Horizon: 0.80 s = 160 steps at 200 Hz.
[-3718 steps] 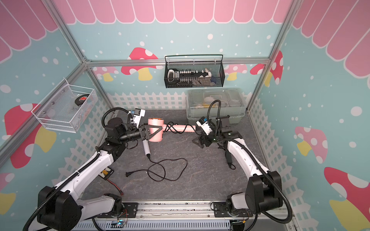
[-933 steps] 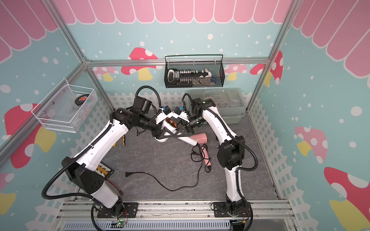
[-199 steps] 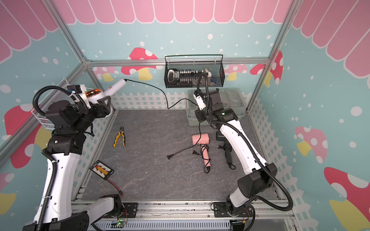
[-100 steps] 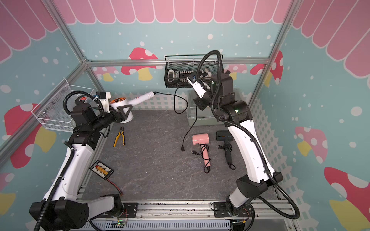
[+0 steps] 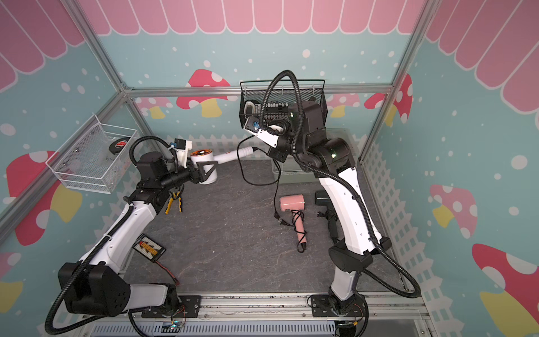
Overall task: Wrap the cord around the hair dryer
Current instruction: Wrap the power cord around the hair dryer.
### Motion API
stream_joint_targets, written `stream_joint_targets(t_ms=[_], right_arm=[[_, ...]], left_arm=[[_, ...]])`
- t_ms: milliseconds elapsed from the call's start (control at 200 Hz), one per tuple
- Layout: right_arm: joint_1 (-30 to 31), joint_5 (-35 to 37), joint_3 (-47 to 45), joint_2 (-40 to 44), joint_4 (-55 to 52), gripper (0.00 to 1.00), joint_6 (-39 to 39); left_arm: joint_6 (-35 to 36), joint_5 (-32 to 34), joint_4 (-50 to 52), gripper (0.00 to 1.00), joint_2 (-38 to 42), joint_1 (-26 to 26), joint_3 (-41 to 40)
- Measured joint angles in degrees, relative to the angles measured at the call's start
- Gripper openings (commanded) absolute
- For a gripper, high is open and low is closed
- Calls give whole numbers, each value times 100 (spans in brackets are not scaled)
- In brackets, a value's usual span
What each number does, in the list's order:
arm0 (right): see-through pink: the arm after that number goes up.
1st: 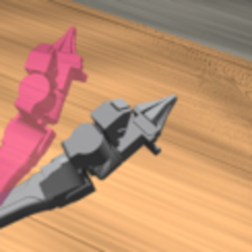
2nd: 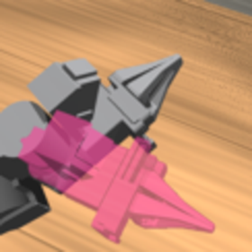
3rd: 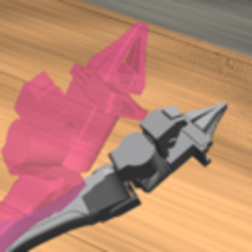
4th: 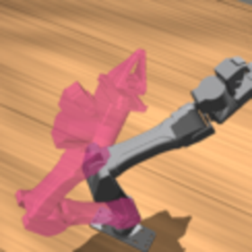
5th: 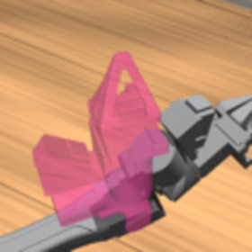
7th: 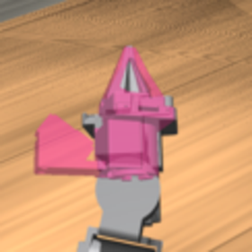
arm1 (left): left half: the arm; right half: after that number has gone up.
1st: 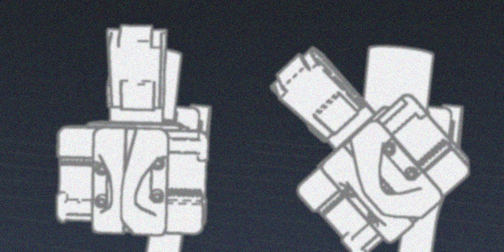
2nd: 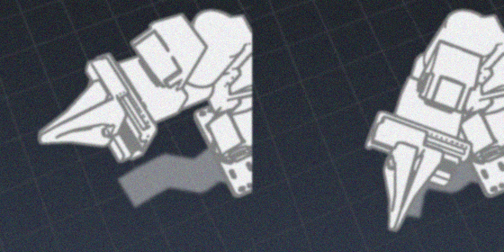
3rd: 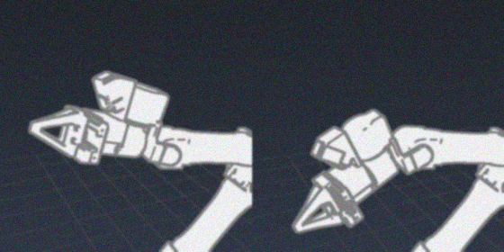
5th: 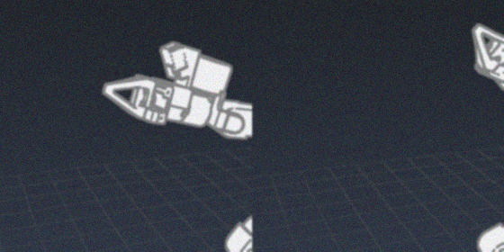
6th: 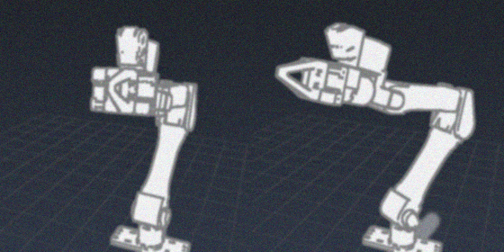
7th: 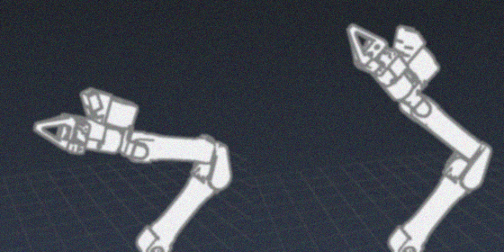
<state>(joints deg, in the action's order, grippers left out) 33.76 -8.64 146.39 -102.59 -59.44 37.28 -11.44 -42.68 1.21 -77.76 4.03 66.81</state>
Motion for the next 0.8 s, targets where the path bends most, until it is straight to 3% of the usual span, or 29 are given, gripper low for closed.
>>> stream_joint_targets(t_ms=[315,630,800], right_arm=[[48,815,83,-448,-26,0,645],[42,1213,79,-570,-68,0,1027],[37,1318,79,-570,-50,0,1104]], left_arm=[[26,-667,-131,0,221,728,-623],[798,-122,802,0,1215,881,-802],[1082,-111,1200,0,1311,844,-610]])
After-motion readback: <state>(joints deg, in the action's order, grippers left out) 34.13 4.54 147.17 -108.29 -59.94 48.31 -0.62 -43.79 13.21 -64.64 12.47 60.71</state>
